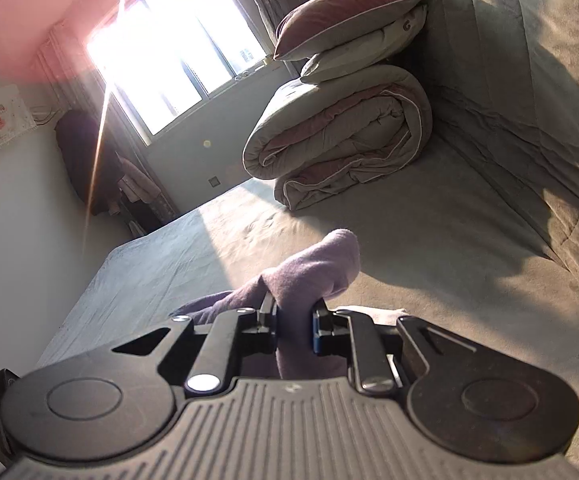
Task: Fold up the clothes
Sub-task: 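Carry the folded pants with both grippers to the stack of folded clothes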
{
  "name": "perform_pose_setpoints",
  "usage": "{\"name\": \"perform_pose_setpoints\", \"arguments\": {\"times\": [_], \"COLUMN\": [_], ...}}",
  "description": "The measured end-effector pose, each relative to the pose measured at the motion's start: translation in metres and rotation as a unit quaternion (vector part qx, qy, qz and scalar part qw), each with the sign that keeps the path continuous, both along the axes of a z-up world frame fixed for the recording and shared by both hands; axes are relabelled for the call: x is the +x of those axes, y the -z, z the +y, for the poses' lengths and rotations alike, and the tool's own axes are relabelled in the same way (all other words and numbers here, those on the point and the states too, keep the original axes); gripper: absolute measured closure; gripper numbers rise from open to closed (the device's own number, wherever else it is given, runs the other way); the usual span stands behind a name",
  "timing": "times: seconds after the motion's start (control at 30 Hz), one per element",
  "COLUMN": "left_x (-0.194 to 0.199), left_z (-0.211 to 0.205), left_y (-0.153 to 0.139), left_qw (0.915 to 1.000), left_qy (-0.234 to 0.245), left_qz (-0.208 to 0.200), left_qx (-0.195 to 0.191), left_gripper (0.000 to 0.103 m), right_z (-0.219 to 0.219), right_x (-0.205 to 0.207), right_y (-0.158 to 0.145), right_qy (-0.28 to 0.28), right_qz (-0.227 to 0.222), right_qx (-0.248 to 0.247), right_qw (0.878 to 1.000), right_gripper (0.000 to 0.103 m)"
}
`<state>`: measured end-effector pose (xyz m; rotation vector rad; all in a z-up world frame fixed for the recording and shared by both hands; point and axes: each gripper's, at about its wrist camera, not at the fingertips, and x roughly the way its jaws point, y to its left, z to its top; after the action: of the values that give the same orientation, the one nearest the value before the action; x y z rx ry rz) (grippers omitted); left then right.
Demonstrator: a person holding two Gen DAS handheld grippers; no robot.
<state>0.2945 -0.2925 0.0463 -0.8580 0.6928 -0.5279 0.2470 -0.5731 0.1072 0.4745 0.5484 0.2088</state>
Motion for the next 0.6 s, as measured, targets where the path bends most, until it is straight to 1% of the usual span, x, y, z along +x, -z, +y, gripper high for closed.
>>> {"name": "perform_pose_setpoints", "arguments": {"times": [0.03,0.07,0.13,0.17,0.2,0.23,0.33,0.4,0.47,0.5,0.57,0.6], "left_x": [0.009,0.017,0.028,0.032,0.037,0.041,0.052,0.062,0.068,0.065,0.061,0.059], "left_z": [0.001,0.004,0.009,0.011,0.013,0.015,0.016,0.013,0.008,0.006,0.001,-0.001], "left_y": [0.008,0.014,0.02,0.022,0.022,0.021,0.018,0.021,0.023,0.021,0.018,0.016], "left_qw": [0.9998,0.9994,0.9989,0.9987,0.9986,0.9986,0.9991,0.9983,0.9981,0.999,0.9998,0.9998], "left_qy": [0.007,0.014,0.022,0.027,0.028,0.028,0.02,0.024,0.017,0.015,0.009,0.007], "left_qz": [0.017,0.031,0.037,0.037,0.035,0.033,0.028,0.046,0.057,0.042,0.011,-0.004], "left_qx": [-0.002,-0.006,-0.018,-0.024,-0.028,-0.032,-0.026,-0.026,-0.017,-0.007,0.011,0.021], "left_gripper": [0.088,0.088,0.086,0.085,0.081,0.076,0.074,0.073,0.073,0.074,0.087,0.091], "right_z": [0.0,-0.001,-0.003,-0.007,-0.011,-0.016,-0.029,-0.032,-0.031,-0.029,-0.023,-0.02], "right_x": [0.006,0.011,0.019,0.02,0.02,0.02,0.022,0.027,0.035,0.039,0.046,0.048], "right_y": [0.008,0.014,0.027,0.029,0.031,0.032,0.031,0.03,0.03,0.031,0.034,0.036], "right_qy": [0.002,0.006,0.011,0.01,0.008,0.006,0.007,0.015,0.023,0.026,0.035,0.038], "right_qz": [0.012,0.023,0.043,0.043,0.039,0.035,0.024,0.021,0.023,0.025,0.025,0.022], "right_qx": [-0.007,-0.014,-0.023,-0.018,-0.009,0.003,0.044,0.057,0.055,0.051,0.038,0.03], "right_qw": [1.0,1.0,0.999,0.999,0.999,0.999,0.999,0.998,0.998,0.998,0.998,0.999], "right_gripper": [0.079,0.079,0.075,0.071,0.064,0.06,0.056,0.056,0.056,0.056,0.057,0.069]}}
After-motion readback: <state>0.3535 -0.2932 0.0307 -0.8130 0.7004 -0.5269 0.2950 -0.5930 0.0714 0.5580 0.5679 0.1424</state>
